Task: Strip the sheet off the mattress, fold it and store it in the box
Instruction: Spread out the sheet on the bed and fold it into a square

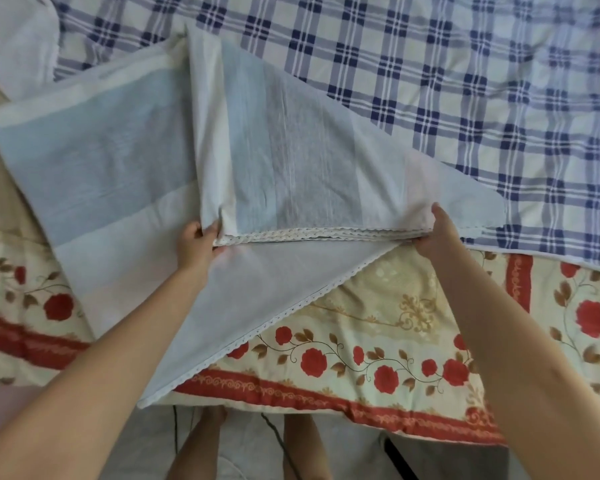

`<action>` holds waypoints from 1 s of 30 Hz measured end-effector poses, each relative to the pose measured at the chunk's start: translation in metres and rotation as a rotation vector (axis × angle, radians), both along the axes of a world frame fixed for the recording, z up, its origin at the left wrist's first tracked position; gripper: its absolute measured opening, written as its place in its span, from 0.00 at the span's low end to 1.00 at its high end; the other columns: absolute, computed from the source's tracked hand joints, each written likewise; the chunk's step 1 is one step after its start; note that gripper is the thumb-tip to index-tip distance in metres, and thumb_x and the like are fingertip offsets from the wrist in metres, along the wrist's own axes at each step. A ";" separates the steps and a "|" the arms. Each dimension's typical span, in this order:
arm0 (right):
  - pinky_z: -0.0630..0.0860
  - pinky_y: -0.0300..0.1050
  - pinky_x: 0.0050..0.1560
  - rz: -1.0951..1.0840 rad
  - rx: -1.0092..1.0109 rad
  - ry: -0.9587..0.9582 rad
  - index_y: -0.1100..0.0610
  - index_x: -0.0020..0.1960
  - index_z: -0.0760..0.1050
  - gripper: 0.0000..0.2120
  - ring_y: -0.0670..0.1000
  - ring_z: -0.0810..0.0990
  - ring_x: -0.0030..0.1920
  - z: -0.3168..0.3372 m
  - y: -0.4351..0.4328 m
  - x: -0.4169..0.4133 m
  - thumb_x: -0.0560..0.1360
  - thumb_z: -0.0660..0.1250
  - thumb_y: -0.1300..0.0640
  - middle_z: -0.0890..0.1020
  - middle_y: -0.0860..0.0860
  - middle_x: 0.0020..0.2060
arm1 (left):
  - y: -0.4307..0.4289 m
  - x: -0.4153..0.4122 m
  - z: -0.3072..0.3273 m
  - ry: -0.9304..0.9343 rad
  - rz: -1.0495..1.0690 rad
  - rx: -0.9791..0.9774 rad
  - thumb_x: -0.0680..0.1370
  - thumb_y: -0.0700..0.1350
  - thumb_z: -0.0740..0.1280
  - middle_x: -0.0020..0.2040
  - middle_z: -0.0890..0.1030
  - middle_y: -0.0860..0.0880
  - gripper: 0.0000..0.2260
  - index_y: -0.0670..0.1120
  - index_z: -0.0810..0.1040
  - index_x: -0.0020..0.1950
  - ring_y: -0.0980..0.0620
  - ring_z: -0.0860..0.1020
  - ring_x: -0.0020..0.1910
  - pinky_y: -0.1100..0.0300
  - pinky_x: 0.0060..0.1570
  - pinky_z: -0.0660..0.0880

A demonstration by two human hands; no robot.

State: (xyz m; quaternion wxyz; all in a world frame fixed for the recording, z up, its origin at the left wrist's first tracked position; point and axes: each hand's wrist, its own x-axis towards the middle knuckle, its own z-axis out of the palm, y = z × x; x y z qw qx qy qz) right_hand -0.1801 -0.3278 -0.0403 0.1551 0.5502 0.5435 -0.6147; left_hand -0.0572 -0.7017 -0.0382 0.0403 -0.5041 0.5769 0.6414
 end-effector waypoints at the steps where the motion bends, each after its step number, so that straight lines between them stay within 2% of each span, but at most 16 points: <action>1: 0.75 0.55 0.60 -0.012 0.025 0.003 0.56 0.69 0.67 0.35 0.59 0.75 0.60 0.001 0.002 -0.005 0.69 0.72 0.41 0.74 0.55 0.61 | 0.000 0.000 -0.001 -0.005 0.012 -0.001 0.78 0.42 0.66 0.47 0.76 0.44 0.06 0.44 0.71 0.43 0.48 0.77 0.48 0.65 0.35 0.80; 4: 0.73 0.55 0.63 0.031 0.056 0.085 0.54 0.65 0.71 0.28 0.60 0.75 0.61 0.009 -0.003 -0.008 0.70 0.65 0.40 0.73 0.59 0.65 | -0.001 -0.004 -0.001 -0.019 0.032 0.027 0.78 0.39 0.65 0.50 0.77 0.45 0.06 0.43 0.73 0.54 0.47 0.79 0.47 0.63 0.35 0.80; 6: 0.75 0.45 0.52 0.024 0.160 0.001 0.51 0.45 0.73 0.01 0.58 0.75 0.51 0.003 0.006 -0.012 0.75 0.63 0.57 0.77 0.61 0.58 | 0.000 -0.008 0.003 -0.019 0.016 0.036 0.77 0.37 0.65 0.48 0.77 0.47 0.09 0.43 0.72 0.57 0.50 0.78 0.45 0.62 0.35 0.80; 8: 0.71 0.40 0.35 0.053 0.281 -0.068 0.50 0.36 0.64 0.14 0.53 0.71 0.45 0.014 -0.004 -0.008 0.75 0.61 0.65 0.76 0.58 0.49 | -0.001 -0.010 0.009 -0.016 -0.018 0.039 0.77 0.37 0.66 0.49 0.78 0.46 0.09 0.43 0.72 0.57 0.53 0.78 0.42 0.62 0.36 0.80; 10: 0.70 0.35 0.30 -0.291 0.122 0.102 0.53 0.44 0.67 0.09 0.49 0.72 0.43 0.030 -0.013 0.002 0.76 0.56 0.66 0.72 0.52 0.53 | -0.004 -0.008 0.021 0.024 -0.019 0.080 0.78 0.38 0.65 0.46 0.79 0.48 0.08 0.42 0.73 0.57 0.55 0.78 0.41 0.65 0.34 0.79; 12: 0.77 0.39 0.49 -0.478 -0.009 0.145 0.55 0.57 0.69 0.15 0.48 0.74 0.48 0.058 -0.023 0.020 0.75 0.53 0.66 0.72 0.50 0.57 | -0.005 -0.003 0.043 0.068 -0.028 0.055 0.78 0.40 0.66 0.44 0.79 0.50 0.08 0.41 0.75 0.57 0.58 0.78 0.40 0.66 0.34 0.79; 13: 0.76 0.41 0.56 -0.436 -0.023 0.123 0.54 0.57 0.71 0.15 0.47 0.75 0.50 0.077 -0.033 0.035 0.74 0.55 0.66 0.73 0.50 0.56 | -0.006 0.000 0.059 0.090 -0.027 0.038 0.78 0.40 0.66 0.43 0.80 0.51 0.08 0.41 0.76 0.56 0.59 0.79 0.40 0.65 0.36 0.78; 14: 0.73 0.37 0.56 -0.351 -0.003 0.078 0.52 0.52 0.72 0.12 0.42 0.73 0.47 0.097 -0.046 0.047 0.73 0.58 0.64 0.73 0.50 0.53 | -0.006 0.002 0.071 0.115 -0.016 0.027 0.77 0.40 0.67 0.42 0.80 0.52 0.06 0.41 0.77 0.52 0.61 0.80 0.39 0.64 0.38 0.77; 16: 0.70 0.31 0.42 -0.317 -0.052 0.008 0.52 0.46 0.71 0.03 0.41 0.69 0.39 0.129 -0.061 0.084 0.75 0.64 0.53 0.71 0.51 0.46 | -0.010 0.014 0.110 0.171 0.030 0.051 0.75 0.40 0.69 0.38 0.83 0.53 0.01 0.44 0.79 0.46 0.60 0.81 0.37 0.62 0.40 0.76; 17: 0.73 0.30 0.45 -0.382 -0.093 0.045 0.54 0.52 0.71 0.16 0.38 0.72 0.44 0.148 -0.072 0.109 0.74 0.64 0.42 0.72 0.52 0.49 | -0.016 0.027 0.133 0.180 0.070 0.056 0.74 0.39 0.71 0.39 0.83 0.53 0.03 0.46 0.79 0.45 0.58 0.81 0.38 0.60 0.41 0.76; 19: 0.74 0.50 0.63 -0.261 -0.257 0.121 0.53 0.69 0.65 0.43 0.51 0.74 0.63 0.173 -0.090 0.141 0.66 0.61 0.25 0.71 0.53 0.62 | -0.032 0.051 0.173 0.180 0.126 0.100 0.72 0.38 0.72 0.43 0.83 0.49 0.05 0.45 0.79 0.47 0.53 0.81 0.41 0.58 0.41 0.77; 20: 0.71 0.55 0.66 -0.210 -0.307 0.157 0.54 0.71 0.63 0.43 0.55 0.73 0.63 0.201 -0.104 0.154 0.67 0.61 0.26 0.71 0.54 0.63 | -0.045 0.065 0.200 0.185 0.135 0.142 0.73 0.38 0.71 0.46 0.83 0.48 0.06 0.45 0.79 0.48 0.52 0.81 0.43 0.58 0.42 0.78; 23: 0.74 0.51 0.61 -0.096 -0.272 0.167 0.61 0.52 0.69 0.13 0.53 0.76 0.48 0.260 -0.124 0.173 0.77 0.66 0.53 0.74 0.56 0.53 | -0.088 0.090 0.259 0.180 0.089 0.261 0.76 0.42 0.67 0.45 0.83 0.49 0.04 0.46 0.78 0.50 0.53 0.81 0.43 0.58 0.48 0.76; 24: 0.76 0.49 0.54 -0.109 -0.252 0.150 0.60 0.48 0.68 0.09 0.52 0.76 0.46 0.287 -0.133 0.182 0.77 0.66 0.56 0.74 0.56 0.51 | -0.107 0.101 0.284 0.167 0.067 0.261 0.77 0.43 0.66 0.42 0.84 0.50 0.04 0.46 0.78 0.50 0.54 0.82 0.41 0.60 0.45 0.77; 26: 0.77 0.47 0.45 -0.105 -0.305 0.156 0.61 0.48 0.69 0.10 0.53 0.78 0.45 0.316 -0.140 0.165 0.76 0.67 0.56 0.77 0.57 0.49 | -0.136 0.093 0.312 0.170 0.053 0.229 0.78 0.46 0.65 0.37 0.84 0.51 0.06 0.45 0.78 0.49 0.53 0.82 0.39 0.60 0.40 0.78; 30: 0.75 0.47 0.60 -0.121 -0.291 0.195 0.61 0.61 0.70 0.18 0.53 0.78 0.51 0.355 -0.151 0.137 0.76 0.67 0.53 0.78 0.56 0.55 | -0.177 0.068 0.363 0.184 0.134 0.124 0.80 0.45 0.61 0.29 0.81 0.50 0.08 0.45 0.76 0.43 0.53 0.78 0.31 0.62 0.31 0.74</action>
